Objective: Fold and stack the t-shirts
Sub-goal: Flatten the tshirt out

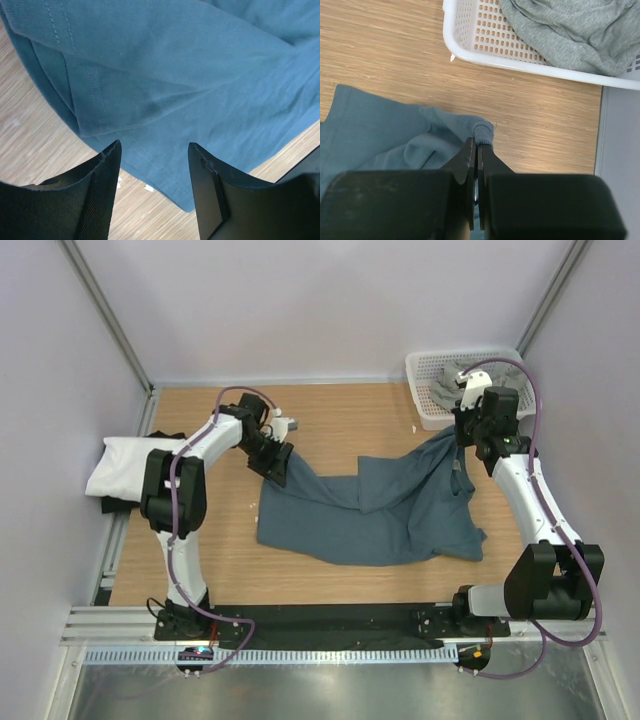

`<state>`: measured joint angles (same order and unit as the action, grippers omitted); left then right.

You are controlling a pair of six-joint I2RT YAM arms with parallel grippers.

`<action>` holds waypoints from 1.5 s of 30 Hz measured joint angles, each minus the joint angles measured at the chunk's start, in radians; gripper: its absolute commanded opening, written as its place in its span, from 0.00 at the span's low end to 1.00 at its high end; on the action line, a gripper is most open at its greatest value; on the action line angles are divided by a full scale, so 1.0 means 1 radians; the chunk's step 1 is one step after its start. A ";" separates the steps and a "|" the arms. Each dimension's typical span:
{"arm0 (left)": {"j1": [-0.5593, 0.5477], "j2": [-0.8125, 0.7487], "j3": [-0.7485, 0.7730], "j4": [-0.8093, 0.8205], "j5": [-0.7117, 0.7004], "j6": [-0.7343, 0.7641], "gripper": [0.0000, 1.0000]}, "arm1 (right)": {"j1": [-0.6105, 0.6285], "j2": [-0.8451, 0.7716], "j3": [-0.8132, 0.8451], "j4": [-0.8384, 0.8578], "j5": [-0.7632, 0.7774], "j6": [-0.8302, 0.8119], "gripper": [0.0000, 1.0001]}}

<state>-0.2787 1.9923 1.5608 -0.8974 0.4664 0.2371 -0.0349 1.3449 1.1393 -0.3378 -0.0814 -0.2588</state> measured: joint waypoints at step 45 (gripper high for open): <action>0.026 0.055 -0.030 0.172 -0.231 -0.075 0.55 | 0.000 0.001 -0.026 0.009 0.000 -0.004 0.01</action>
<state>-0.2531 2.0472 1.5307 -0.7250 0.2352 0.1623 -0.0349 1.3460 1.1133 -0.3286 -0.0818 -0.2630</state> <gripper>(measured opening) 0.540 0.043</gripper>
